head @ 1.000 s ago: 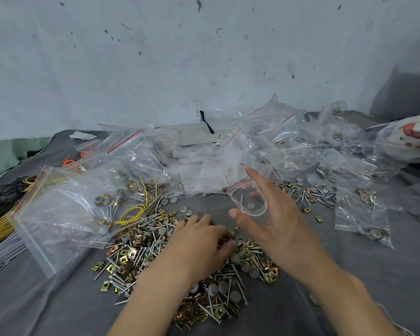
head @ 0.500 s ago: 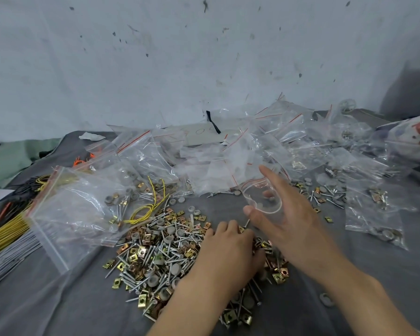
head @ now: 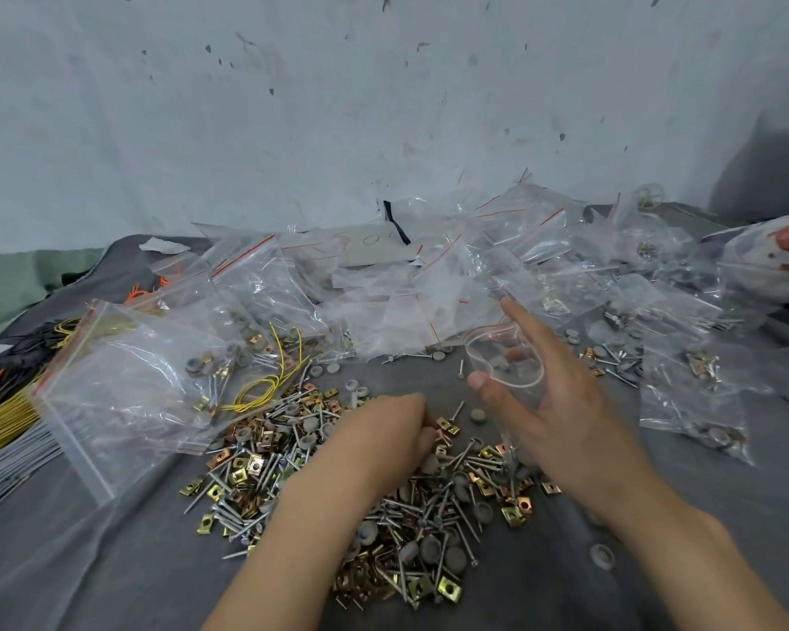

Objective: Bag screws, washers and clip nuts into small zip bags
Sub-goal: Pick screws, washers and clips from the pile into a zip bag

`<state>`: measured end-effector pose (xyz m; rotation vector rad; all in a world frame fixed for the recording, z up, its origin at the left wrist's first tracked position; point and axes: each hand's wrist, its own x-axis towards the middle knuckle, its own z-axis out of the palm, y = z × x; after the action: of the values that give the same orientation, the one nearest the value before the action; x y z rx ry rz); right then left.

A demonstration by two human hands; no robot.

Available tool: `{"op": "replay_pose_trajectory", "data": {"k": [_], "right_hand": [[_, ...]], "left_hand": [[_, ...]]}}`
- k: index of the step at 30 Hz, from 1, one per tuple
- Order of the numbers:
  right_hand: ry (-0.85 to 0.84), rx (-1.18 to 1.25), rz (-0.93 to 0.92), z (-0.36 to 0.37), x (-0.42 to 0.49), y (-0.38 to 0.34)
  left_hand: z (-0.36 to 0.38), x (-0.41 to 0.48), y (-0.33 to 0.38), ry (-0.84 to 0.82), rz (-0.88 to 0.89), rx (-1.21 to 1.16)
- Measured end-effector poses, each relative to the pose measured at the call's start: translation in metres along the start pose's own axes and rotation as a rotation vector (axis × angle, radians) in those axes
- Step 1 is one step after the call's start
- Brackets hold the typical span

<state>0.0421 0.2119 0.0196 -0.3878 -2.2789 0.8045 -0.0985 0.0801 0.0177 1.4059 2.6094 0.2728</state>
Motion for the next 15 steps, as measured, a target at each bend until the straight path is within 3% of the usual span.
{"op": "replay_pose_trajectory", "data": {"k": [15], "right_hand": [[0.001, -0.03, -0.009, 0.001, 0.0, -0.001]], "left_hand": [[-0.01, -0.009, -0.028, 0.086, 0.017, -0.224]]}}
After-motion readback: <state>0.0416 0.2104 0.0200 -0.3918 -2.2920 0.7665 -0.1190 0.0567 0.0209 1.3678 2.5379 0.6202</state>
